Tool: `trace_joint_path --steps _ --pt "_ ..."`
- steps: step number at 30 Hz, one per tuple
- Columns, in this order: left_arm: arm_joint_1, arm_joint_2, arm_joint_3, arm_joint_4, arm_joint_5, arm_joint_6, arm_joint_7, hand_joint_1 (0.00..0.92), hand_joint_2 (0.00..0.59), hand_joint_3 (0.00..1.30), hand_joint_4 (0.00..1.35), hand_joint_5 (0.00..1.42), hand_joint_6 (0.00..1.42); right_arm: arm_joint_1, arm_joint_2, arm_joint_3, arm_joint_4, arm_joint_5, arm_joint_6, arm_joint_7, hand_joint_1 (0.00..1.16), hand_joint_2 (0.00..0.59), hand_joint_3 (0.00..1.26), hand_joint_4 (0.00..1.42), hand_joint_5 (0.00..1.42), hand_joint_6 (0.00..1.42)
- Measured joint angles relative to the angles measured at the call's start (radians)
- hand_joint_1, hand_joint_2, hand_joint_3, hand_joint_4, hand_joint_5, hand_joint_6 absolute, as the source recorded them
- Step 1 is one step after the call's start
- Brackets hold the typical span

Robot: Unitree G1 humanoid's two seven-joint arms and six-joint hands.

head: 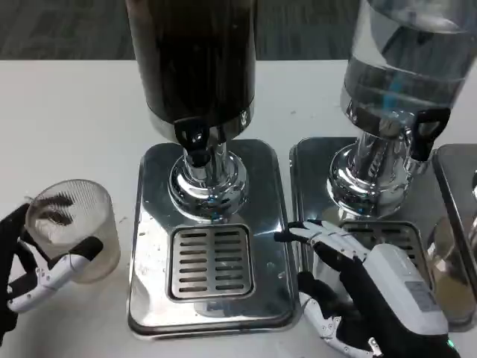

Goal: Grasp the cup under the faucet to collect the drink, then remove the cup.

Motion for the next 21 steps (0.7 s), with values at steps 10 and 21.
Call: trace_joint_path --steps 10,21 --pt "0.057 -0.038 0.011 -0.143 -0.044 -0.001 -0.094 0.124 0.092 0.49 0.53 0.87 1.08 -0.001 -0.001 -0.01 0.0 0.007 -0.001 0.004 0.7 0.586 0.32 0.2 0.14 0.29" --pt "0.056 -0.07 -0.007 -0.159 -0.042 -0.002 -0.185 0.109 0.09 0.48 0.53 0.87 1.08 0.0 -0.001 -0.011 0.003 0.023 -0.008 0.004 0.72 0.586 0.33 0.2 0.15 0.3"
